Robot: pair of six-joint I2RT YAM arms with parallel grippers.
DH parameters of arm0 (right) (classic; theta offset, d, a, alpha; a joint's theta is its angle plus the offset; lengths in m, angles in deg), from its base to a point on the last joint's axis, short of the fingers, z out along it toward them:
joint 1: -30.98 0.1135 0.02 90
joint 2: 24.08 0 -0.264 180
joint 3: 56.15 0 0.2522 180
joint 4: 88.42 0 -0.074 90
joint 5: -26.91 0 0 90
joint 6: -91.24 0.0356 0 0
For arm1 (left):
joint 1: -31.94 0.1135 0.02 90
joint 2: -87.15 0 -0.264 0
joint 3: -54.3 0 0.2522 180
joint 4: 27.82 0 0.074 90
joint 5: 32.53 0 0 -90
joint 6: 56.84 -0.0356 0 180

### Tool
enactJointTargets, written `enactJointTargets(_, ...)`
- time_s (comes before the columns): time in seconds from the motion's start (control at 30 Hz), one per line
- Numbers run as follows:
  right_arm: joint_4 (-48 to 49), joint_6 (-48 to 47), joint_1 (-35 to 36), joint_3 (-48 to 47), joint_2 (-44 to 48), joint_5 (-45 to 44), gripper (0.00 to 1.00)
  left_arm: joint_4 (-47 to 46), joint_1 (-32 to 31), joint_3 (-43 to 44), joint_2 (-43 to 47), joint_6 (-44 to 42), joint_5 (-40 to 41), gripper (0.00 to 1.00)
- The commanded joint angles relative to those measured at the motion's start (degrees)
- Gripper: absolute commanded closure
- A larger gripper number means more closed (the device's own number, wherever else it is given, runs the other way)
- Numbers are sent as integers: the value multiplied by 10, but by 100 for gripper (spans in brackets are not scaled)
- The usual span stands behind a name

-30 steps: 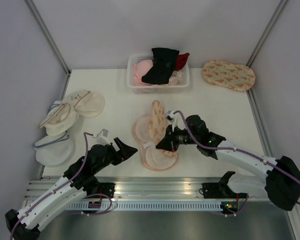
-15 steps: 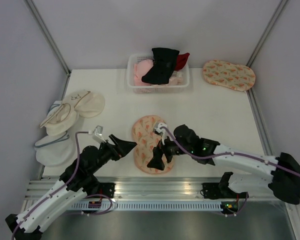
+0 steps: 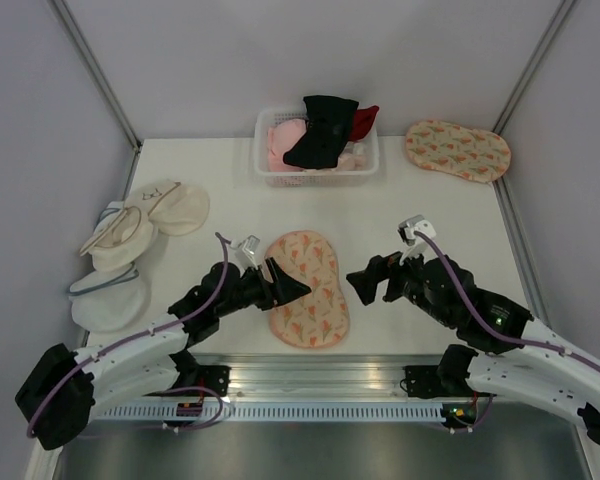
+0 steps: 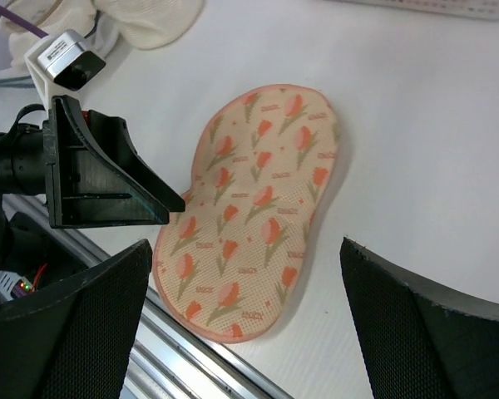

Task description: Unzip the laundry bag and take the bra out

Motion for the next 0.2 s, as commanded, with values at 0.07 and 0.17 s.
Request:
enactJointTargets(0.07, -96, 54, 0, -1, 52, -80, 2, -90, -21, 87, -105, -51, -47, 13)
enactJointTargets(0.17, -111, 59, 0, -1, 59, -83, 2, -100, -41, 137, -160, -64, -50, 13)
